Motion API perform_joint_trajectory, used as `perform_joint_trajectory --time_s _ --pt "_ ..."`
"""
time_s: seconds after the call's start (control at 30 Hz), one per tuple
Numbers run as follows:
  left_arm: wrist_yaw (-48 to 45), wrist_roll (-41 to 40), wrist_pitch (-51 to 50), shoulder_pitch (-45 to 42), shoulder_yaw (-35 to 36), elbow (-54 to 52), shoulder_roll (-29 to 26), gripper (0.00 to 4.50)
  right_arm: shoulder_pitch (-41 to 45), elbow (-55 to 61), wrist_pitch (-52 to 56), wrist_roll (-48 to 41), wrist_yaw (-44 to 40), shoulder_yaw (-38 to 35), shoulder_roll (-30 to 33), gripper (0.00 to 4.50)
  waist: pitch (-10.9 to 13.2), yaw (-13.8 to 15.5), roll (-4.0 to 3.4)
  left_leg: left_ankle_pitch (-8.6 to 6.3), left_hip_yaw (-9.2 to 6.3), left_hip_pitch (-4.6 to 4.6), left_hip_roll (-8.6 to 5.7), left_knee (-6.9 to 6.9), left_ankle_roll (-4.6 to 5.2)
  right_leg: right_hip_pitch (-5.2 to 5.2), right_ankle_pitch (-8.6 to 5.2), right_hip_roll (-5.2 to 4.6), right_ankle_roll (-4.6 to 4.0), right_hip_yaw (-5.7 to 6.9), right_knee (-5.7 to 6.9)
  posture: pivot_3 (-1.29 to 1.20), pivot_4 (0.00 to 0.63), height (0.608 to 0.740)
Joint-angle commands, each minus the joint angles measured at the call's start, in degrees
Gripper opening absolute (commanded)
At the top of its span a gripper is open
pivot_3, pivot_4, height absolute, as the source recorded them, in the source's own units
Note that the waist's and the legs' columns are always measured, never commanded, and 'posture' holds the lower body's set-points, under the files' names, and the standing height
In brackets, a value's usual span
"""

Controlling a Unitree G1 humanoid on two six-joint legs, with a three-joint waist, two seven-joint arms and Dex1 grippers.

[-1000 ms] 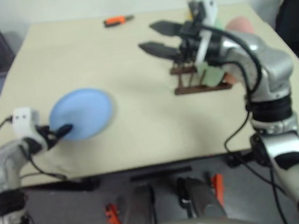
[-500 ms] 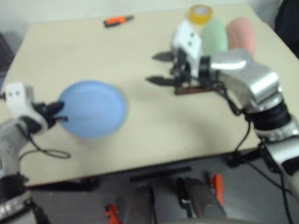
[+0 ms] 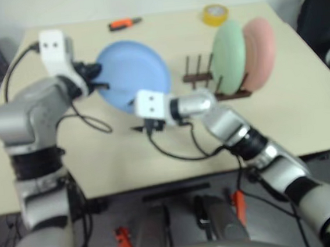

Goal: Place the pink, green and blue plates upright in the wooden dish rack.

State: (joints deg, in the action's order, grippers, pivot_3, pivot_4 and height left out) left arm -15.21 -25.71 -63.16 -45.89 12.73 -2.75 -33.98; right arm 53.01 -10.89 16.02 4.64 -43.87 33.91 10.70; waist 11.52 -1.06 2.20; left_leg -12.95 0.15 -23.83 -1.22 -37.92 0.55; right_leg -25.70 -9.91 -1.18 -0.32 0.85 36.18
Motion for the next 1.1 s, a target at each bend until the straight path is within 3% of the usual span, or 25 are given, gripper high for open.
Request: perform_joint_trajectory --time_s 0.03,0.07,0.17,0.47,0.7,0.8,0.9,1.07,1.1 --pt "0.61 -1.18 -1.39 -1.06 2.23 -3.98 0.61 0.03 2.15 -2.71 -3.19 2.83 1.06 -1.22 -0.58 3.48 0.0 -0.04 0.0 0.0 0.0 0.0 0.0 0.0 0.0 0.0 0.0 0.0 0.01 0.0 0.01 0.0 0.15 0.74" --pt "0.73 -1.58 -2.01 -1.21 2.68 -4.35 0.92 0.03 2.47 -4.04 -3.97 3.62 1.64 -1.43 -0.68 3.48 0.0 -0.08 0.0 0.01 -0.01 0.0 0.0 0.0 -0.01 0.0 0.0 0.0 0.01 0.0 0.01 0.0 0.15 0.74" --pt "0.9 -2.08 -2.98 -1.0 3.27 -4.79 1.49 0.0 3.42 -6.9 -5.27 5.22 3.28 -2.28 -1.36 2.84 0.0 -0.2 0.0 0.02 -0.01 0.0 0.0 -0.01 -0.02 0.01 0.0 0.0 0.0 0.0 0.02 0.0 0.15 0.74" --pt "0.49 -1.16 -2.49 -0.22 2.78 -4.24 1.27 0.0 3.15 -7.55 -7.14 7.35 4.59 -3.96 -1.83 0.02 0.0 -0.47 0.01 0.02 -0.02 0.01 -0.01 0.01 -0.04 0.0 0.12 0.01 -0.19 0.0 0.03 0.0 0.15 0.74" --pt "-0.29 -0.64 -2.7 -0.33 1.61 -4.52 0.94 0.0 2.82 -6.84 -9.04 6.88 5.05 -5.85 -2.15 0.02 0.0 -0.47 0.01 0.04 -0.03 0.01 -0.01 0.01 -0.07 0.0 0.12 0.01 -0.19 0.0 0.05 0.0 0.15 0.74" --pt "-0.2 -0.51 -2.71 -0.79 2.33 -3.9 0.67 0.78 2.66 -7.09 -10.1 6.35 5.23 -6.57 -2.61 0.0 0.0 -0.47 0.01 0.04 -0.04 0.01 -0.01 0.01 -0.08 0.0 0.12 0.01 -0.19 0.0 0.05 0.0 0.15 0.74" --pt "-0.97 -0.35 -2.26 -0.84 2.83 -3.95 -0.47 1.83 2.49 -7.46 -10.88 6.23 5.25 -7.3 -3.08 0.0 -0.01 -0.48 0.01 0.05 -0.04 0.02 -0.01 0.01 -0.08 0.0 0.12 0.01 -0.19 0.01 0.06 0.0 0.15 0.74" --pt "-6.95 -1.86 0.15 -0.51 5.82 -5.31 -7.42 3.59 2.43 -7.92 -11.92 6.61 4.97 -7.9 -3.43 0.0 -0.01 -0.75 0.02 0.05 -0.02 0.03 -0.01 0.03 -0.09 -0.03 0.12 0.02 -0.19 -0.02 0.08 0.0 0.15 0.74" --pt "-9.71 -3.16 2.18 -0.05 7.63 -6.63 -9.28 3.59 2.31 -7.98 -12.16 6.41 4.84 -8.18 -3.55 0.0 -0.01 -0.81 0.02 0.05 -0.02 0.03 -0.01 0.03 -0.09 -0.04 0.11 0.03 -0.19 -0.02 0.09 0.0 0.15 0.74"
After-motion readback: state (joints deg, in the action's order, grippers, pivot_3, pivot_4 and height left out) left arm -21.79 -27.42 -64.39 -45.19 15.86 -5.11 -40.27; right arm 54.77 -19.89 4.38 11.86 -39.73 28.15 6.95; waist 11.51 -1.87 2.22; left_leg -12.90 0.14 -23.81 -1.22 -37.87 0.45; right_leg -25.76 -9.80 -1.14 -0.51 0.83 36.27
